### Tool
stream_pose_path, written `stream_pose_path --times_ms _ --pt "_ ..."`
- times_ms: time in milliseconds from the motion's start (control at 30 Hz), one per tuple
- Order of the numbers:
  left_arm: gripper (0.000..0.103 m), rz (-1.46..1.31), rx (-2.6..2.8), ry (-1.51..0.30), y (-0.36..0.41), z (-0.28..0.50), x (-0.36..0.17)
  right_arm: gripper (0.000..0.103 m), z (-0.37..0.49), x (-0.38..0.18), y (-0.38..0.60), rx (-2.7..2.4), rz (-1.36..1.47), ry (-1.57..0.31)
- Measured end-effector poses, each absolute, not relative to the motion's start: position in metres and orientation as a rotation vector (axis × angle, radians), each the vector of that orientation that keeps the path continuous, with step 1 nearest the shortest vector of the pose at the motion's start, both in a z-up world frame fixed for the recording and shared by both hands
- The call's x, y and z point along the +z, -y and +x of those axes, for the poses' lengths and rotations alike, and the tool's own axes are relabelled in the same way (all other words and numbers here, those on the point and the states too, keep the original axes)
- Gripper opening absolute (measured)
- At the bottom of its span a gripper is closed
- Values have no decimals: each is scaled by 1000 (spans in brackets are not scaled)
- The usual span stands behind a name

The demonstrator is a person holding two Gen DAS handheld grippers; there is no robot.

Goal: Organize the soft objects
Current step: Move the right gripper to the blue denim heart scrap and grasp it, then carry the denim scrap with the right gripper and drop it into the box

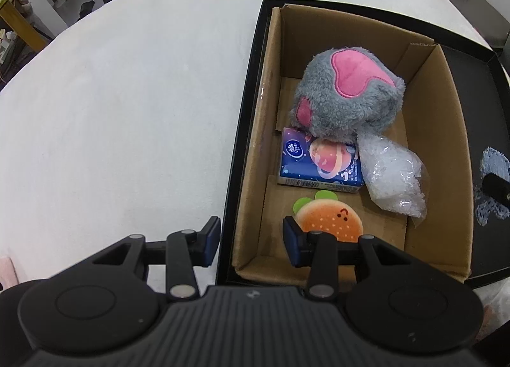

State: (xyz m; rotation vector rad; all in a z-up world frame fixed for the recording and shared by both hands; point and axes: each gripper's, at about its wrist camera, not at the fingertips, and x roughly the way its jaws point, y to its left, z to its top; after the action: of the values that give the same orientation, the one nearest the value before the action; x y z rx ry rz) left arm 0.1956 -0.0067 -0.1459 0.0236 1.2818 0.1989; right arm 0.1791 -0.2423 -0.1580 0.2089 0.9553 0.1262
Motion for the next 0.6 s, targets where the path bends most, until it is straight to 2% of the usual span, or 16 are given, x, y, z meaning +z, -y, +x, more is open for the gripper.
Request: stream_pose_path --times_ms 600 --pt "40 -45 123 -1210 -19 185 -143 41 170 -99 211 182 205 -847"
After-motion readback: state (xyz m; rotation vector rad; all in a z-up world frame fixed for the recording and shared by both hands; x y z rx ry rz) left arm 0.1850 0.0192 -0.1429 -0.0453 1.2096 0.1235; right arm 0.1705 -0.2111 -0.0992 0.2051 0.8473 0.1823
